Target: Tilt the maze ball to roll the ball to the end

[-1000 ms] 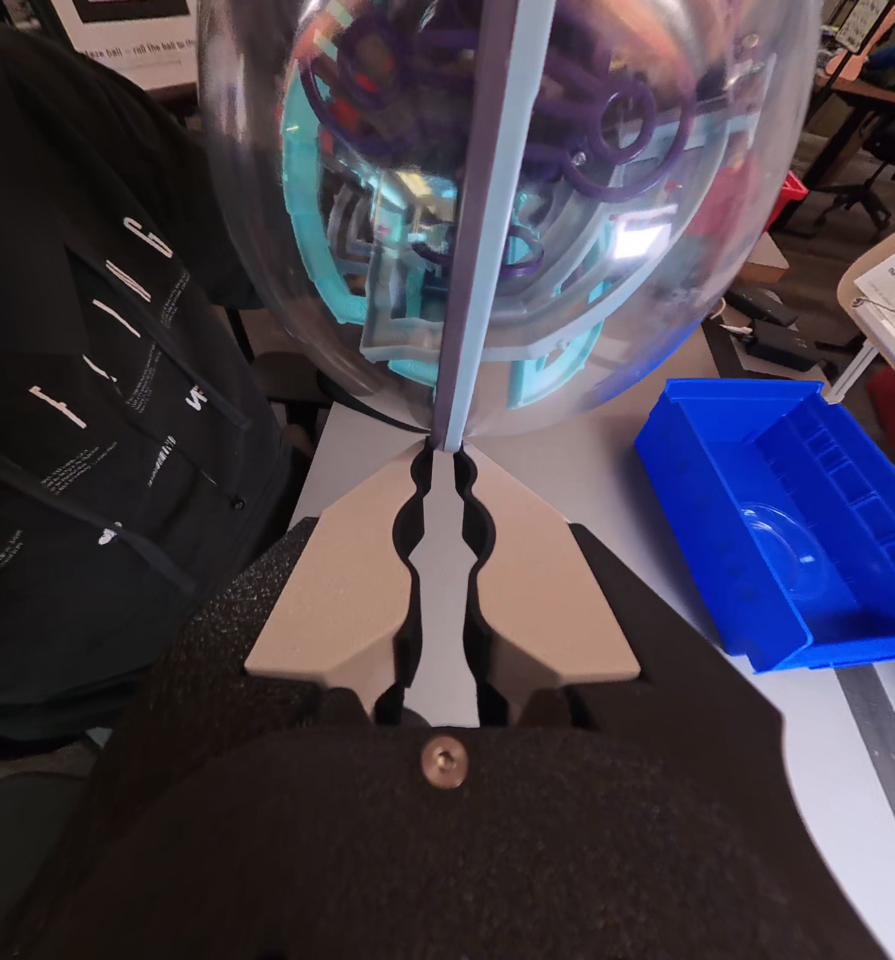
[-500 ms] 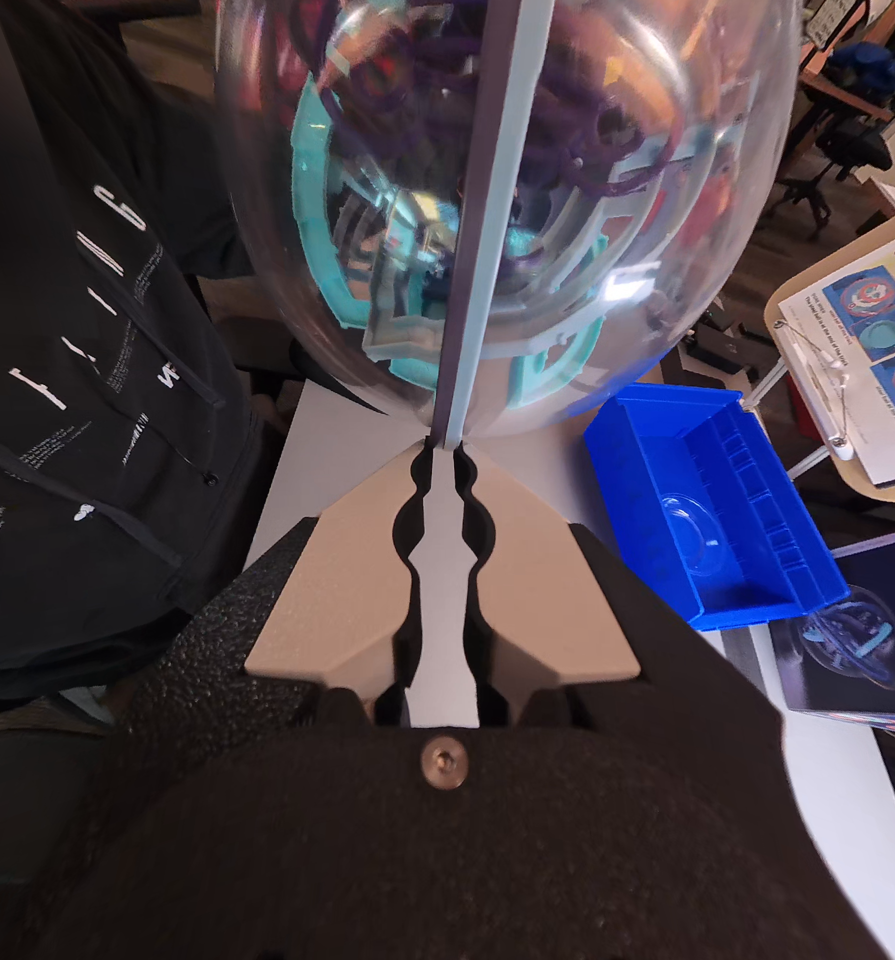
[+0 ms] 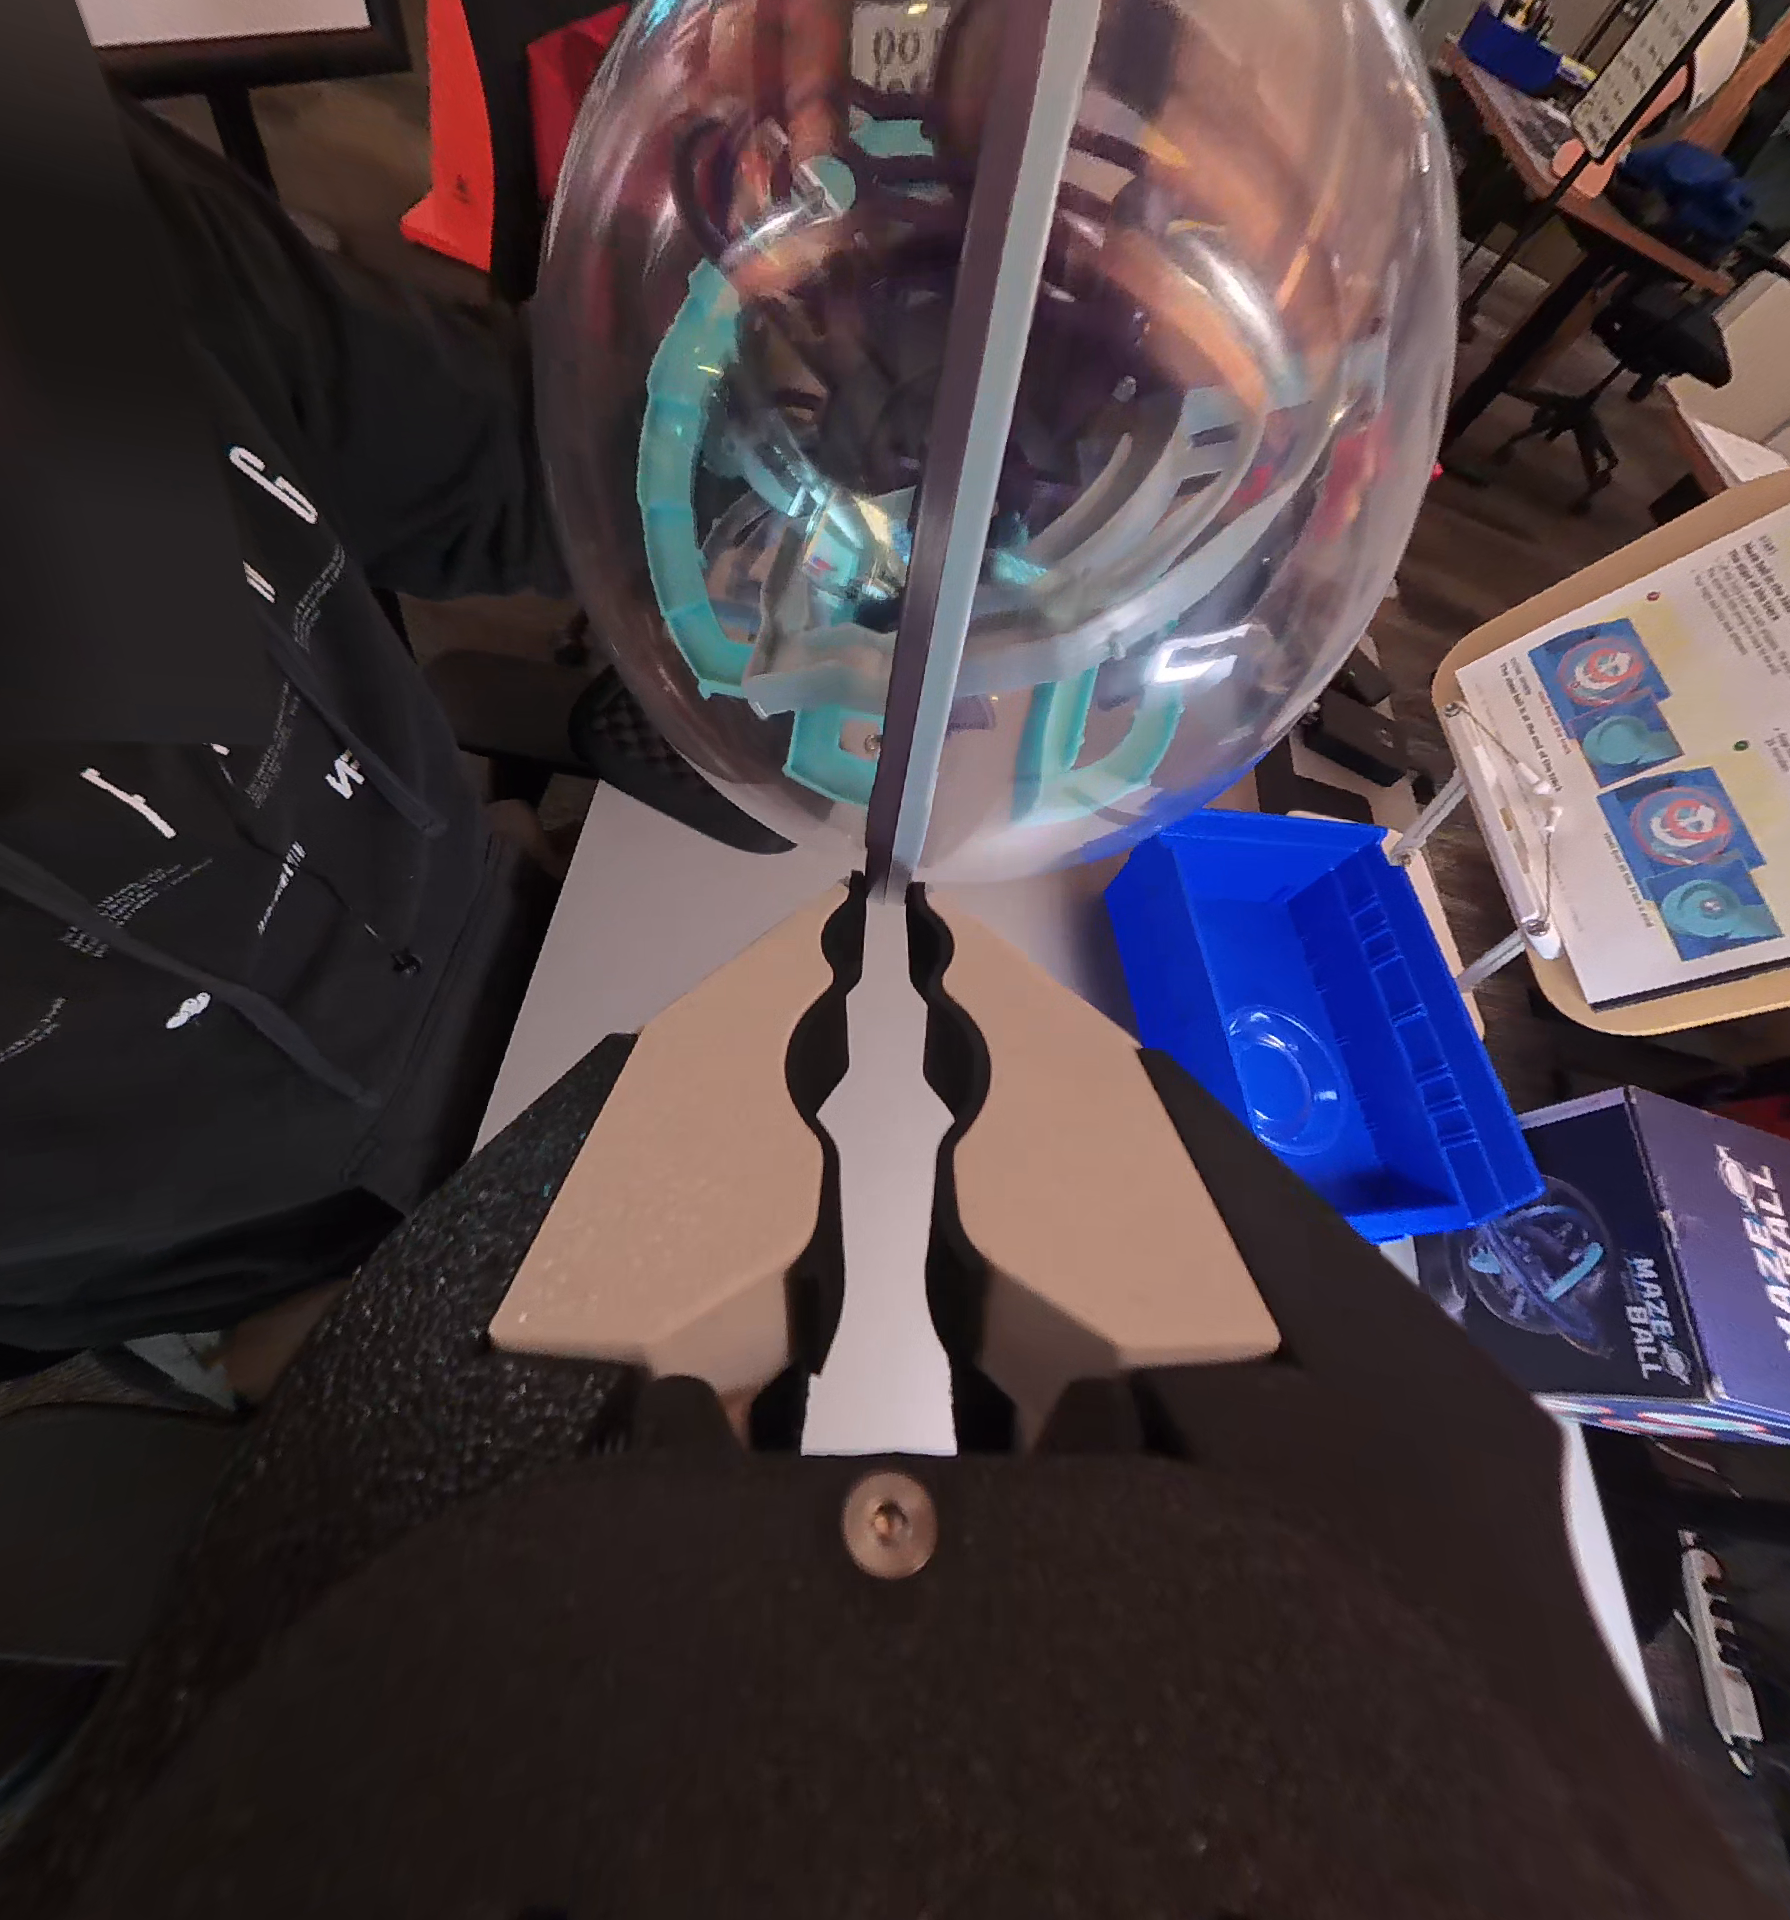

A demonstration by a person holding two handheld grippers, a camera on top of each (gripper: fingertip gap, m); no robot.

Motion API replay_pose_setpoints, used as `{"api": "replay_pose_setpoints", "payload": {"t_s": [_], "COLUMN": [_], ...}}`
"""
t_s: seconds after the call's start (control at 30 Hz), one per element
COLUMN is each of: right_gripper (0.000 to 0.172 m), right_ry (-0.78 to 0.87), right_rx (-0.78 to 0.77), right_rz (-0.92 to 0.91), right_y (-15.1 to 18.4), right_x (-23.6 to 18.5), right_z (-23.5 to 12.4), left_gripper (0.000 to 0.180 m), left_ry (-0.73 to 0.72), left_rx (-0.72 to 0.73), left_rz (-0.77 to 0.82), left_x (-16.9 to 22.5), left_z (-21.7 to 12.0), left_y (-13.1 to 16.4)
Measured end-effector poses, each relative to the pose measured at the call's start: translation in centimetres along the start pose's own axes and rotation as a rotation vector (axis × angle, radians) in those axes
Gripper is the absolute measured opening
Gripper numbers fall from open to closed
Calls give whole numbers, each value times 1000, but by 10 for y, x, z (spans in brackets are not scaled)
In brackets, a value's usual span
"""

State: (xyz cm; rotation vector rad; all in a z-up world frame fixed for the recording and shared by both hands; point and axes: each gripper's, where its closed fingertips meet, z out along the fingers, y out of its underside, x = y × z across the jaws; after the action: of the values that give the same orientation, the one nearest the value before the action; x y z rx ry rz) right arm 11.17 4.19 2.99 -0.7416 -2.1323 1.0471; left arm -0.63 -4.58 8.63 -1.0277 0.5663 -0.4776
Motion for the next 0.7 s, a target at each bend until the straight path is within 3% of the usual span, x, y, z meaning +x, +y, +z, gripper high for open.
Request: {"api": "replay_pose_setpoints", "payload": {"t_s": [0.4,0.7], "right_gripper": [5,5], "right_ry": [9,-4], "right_rx": [1,-64], "right_rz": [6,36], "right_y": [-9,-2], "right_x": [7,8], "right_z": [-9,-10], "left_gripper": [6,6], "left_ry": [-26,-48], "left_rx": [45,85], "left_rz": [-44,-124], "left_x": [-6,-14], "left_z": [1,-1], "left_y": [1,19]}}
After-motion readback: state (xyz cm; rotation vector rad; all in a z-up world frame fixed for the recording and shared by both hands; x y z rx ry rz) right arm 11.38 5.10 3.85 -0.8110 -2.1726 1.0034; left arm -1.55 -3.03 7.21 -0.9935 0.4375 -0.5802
